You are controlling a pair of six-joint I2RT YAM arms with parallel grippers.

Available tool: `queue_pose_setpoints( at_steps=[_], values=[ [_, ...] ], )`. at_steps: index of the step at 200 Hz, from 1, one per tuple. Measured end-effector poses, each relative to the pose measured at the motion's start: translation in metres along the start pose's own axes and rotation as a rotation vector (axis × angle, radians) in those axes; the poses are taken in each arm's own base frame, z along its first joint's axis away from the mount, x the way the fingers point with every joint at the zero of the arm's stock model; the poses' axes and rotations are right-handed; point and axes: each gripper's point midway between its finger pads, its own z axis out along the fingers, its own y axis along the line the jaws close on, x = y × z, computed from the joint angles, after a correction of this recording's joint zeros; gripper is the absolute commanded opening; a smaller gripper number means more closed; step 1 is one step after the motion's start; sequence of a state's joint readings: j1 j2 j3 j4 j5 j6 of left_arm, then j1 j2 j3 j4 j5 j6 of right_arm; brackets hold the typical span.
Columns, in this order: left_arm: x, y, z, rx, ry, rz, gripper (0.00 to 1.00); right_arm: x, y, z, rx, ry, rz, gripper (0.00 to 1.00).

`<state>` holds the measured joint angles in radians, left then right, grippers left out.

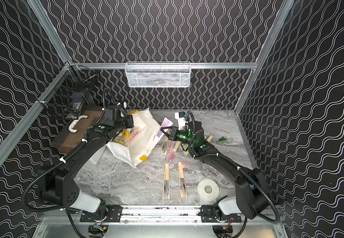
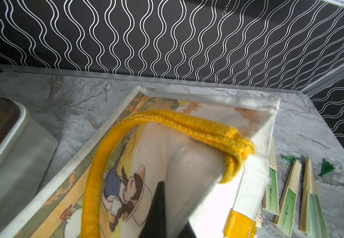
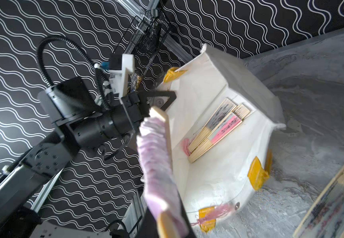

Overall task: Take out the folding fans from the tote bags
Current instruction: Pick up the folding fan from the canvas bag, then place the folding fan at the center of the board.

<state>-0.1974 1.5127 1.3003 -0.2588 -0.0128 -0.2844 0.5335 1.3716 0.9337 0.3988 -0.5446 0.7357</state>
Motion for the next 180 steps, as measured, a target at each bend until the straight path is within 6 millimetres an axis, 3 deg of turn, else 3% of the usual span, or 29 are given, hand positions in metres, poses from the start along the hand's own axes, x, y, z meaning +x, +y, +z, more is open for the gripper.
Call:
queue_pose_setpoints(
  at_steps=[36,92,141,180],
  values=[
    [0.000,-0.005,0.001,0.030,0.010,0.022,0.00,0.010,0.000,-0.014,0.047,0.047,-0.030,0.11],
    [-0.003,-0.008,-0.003,0.041,0.019,0.058,0.00,0.041,-0.028,-0.015,0.119,0.152,0.017,0.09],
    [-0.005,-0.007,-0.006,0.038,0.024,0.076,0.00,0.087,-0.041,-0.006,0.063,0.335,0.117,0.09],
    [-0.005,-0.007,-0.008,0.036,0.027,0.075,0.00,0.144,-0.047,0.006,0.035,0.505,0.190,0.08]
  ],
)
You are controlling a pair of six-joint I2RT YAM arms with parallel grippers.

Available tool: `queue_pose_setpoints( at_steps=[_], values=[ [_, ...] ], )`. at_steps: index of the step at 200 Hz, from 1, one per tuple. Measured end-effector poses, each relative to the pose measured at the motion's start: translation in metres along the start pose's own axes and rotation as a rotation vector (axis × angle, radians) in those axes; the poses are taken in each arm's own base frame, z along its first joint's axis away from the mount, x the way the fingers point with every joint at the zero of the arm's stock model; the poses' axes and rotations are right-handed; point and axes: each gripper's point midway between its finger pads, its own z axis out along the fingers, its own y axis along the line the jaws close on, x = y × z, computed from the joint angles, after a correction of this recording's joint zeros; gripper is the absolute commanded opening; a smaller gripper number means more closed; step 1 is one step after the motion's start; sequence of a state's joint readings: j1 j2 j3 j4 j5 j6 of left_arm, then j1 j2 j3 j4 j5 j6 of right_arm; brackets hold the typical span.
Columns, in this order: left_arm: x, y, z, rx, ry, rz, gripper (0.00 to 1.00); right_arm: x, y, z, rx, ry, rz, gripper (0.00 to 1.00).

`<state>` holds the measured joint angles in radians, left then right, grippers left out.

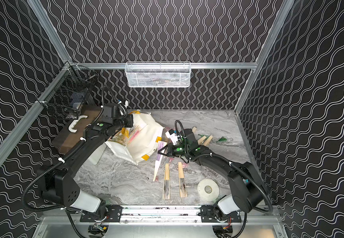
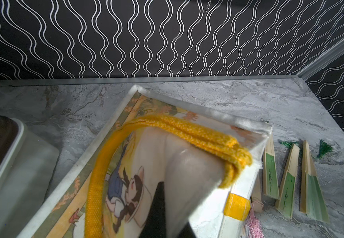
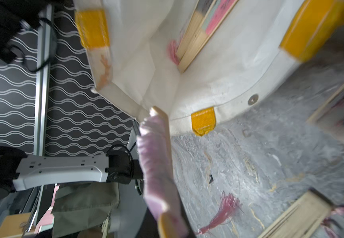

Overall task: Take out the folding fans from the tote bags
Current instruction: Place the folding fan at the center of the board.

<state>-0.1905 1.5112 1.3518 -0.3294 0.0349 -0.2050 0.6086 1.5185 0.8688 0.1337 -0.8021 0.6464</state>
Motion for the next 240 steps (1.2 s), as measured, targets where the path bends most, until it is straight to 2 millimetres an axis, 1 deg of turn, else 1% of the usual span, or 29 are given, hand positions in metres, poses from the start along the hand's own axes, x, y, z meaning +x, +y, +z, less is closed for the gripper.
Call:
queue_pose_setpoints(
  at_steps=[19,40,55,70,89,140,169,212,240],
  values=[
    [0.000,-0.001,-0.001,0.003,0.003,-0.001,0.00,0.018,-0.008,0.016,-0.002,0.068,0.026,0.08],
    [0.000,-0.002,-0.001,0.012,0.006,-0.002,0.00,0.032,-0.015,0.033,-0.009,0.119,0.052,0.08],
    [0.000,-0.003,-0.001,0.016,0.010,-0.003,0.00,0.045,-0.022,0.045,-0.007,0.162,0.070,0.08],
    [0.001,-0.003,-0.001,0.019,0.011,-0.003,0.00,0.057,-0.032,0.053,0.000,0.195,0.105,0.08],
    [0.001,-0.003,-0.001,0.019,0.011,-0.003,0.00,0.065,-0.046,0.058,0.020,0.213,0.138,0.08],
    [0.001,-0.003,-0.001,0.019,0.012,-0.003,0.00,0.067,-0.076,0.070,0.098,0.219,0.175,0.10],
    [0.001,-0.003,-0.001,0.019,0.012,-0.003,0.00,0.069,-0.088,0.074,0.145,0.224,0.201,0.19],
    [0.001,-0.004,-0.001,0.023,0.013,-0.004,0.00,0.062,-0.100,0.072,0.232,0.204,0.195,0.27],
    [0.001,-0.005,-0.001,0.029,0.014,-0.007,0.00,0.060,-0.106,0.065,0.305,0.192,0.182,0.32]
  ],
)
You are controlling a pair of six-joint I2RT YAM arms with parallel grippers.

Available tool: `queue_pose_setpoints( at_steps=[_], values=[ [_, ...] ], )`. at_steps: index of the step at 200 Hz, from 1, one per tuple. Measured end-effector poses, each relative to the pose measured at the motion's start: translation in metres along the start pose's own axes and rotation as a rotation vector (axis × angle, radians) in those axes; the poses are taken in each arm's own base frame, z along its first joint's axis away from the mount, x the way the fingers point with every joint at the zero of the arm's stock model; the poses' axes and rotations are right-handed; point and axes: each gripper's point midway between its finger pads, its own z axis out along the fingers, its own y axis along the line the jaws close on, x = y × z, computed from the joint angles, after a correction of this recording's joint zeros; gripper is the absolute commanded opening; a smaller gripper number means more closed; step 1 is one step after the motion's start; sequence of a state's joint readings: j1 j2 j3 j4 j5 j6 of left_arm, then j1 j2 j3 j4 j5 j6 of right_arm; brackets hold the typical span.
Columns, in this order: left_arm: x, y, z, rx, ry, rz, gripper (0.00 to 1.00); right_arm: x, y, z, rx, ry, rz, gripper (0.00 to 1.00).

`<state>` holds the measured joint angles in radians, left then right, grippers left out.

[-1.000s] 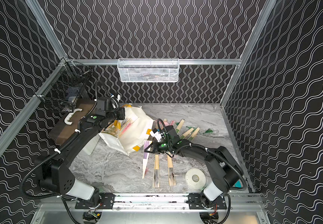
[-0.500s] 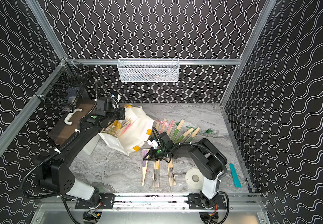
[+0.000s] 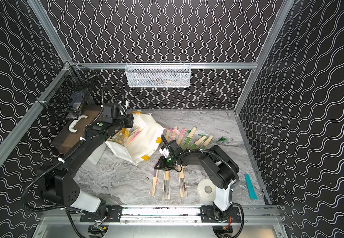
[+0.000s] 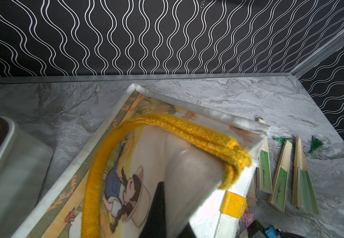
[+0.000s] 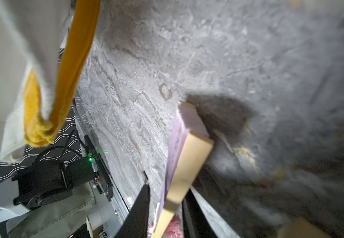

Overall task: Take out the folding fans from the tote bags
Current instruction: Place the folding fan at the center of the board, then pick up the folding fan from the canvas bag.

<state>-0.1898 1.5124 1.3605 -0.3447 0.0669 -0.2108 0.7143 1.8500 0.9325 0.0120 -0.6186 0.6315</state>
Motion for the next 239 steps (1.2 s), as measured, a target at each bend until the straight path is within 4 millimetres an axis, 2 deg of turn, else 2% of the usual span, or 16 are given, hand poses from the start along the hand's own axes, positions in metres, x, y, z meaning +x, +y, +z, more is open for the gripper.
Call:
queue_pose_setpoints(
  at_steps=[48,76,128,155,190,239],
  values=[
    [0.001,-0.001,0.000,0.006,0.001,0.000,0.00,-0.004,-0.004,-0.021,0.107,-0.051,-0.046,0.36],
    [0.002,-0.002,0.000,0.012,0.002,0.000,0.00,-0.007,0.002,-0.038,0.140,-0.089,-0.078,0.37],
    [0.006,-0.007,-0.003,0.049,-0.001,-0.003,0.00,-0.028,0.048,-0.089,0.104,-0.263,-0.196,0.45],
    [0.007,-0.010,-0.002,0.069,-0.011,-0.038,0.00,-0.049,0.074,-0.102,0.047,-0.361,-0.235,0.46],
    [0.008,-0.014,0.003,0.101,-0.035,-0.117,0.00,-0.088,0.098,-0.094,-0.025,-0.452,-0.230,0.45],
    [0.008,-0.011,0.006,0.095,-0.065,-0.187,0.00,-0.116,0.129,-0.052,-0.072,-0.496,-0.250,0.45]
  ],
)
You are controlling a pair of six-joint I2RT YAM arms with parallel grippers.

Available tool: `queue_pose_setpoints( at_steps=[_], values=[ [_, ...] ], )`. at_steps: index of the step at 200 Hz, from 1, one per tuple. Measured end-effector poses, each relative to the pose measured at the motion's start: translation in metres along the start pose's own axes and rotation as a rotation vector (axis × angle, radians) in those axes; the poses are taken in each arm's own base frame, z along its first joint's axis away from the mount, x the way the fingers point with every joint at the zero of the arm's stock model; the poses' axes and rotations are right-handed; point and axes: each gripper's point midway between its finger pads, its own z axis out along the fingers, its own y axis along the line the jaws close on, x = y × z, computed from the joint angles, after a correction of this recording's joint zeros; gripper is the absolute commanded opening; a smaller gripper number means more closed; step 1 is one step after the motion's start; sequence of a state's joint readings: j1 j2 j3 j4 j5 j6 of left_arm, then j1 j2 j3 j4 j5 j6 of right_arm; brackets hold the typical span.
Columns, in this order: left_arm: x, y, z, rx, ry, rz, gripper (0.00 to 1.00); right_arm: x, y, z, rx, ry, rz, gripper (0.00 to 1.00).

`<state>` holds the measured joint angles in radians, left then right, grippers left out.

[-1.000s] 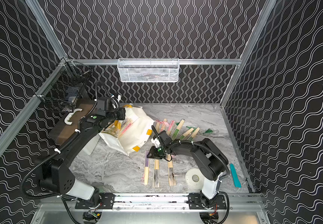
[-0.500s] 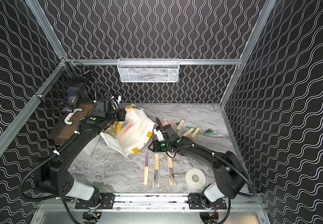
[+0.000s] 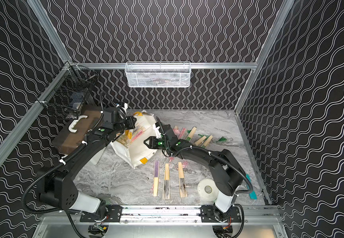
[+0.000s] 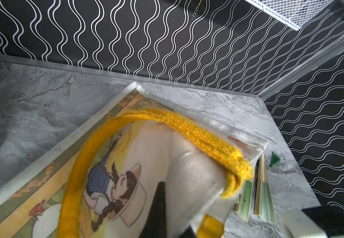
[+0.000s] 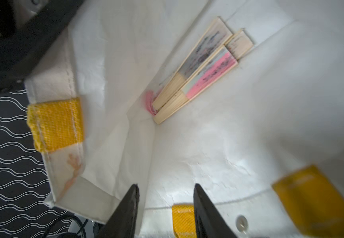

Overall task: Take out the folding fans from the tote bags
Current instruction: Pick up the folding fan from the canvas bag.

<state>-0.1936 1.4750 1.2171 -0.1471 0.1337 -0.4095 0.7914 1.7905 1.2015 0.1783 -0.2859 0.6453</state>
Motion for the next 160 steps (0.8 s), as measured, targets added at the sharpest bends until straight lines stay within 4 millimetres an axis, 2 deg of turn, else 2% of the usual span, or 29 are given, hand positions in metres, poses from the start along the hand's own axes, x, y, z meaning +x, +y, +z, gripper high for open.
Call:
queue_pose_setpoints(
  at_steps=[39,88,160],
  values=[
    [-0.004,-0.003,-0.001,0.002,-0.010,-0.012,0.00,0.007,-0.018,0.035,0.030,-0.016,0.052,0.45],
    [-0.004,-0.010,0.001,0.020,-0.003,-0.006,0.00,0.023,-0.025,0.078,0.018,0.014,0.106,0.45],
    [-0.007,-0.020,-0.007,0.056,-0.002,-0.001,0.00,0.033,-0.043,0.114,0.038,0.036,0.153,0.47]
  ],
)
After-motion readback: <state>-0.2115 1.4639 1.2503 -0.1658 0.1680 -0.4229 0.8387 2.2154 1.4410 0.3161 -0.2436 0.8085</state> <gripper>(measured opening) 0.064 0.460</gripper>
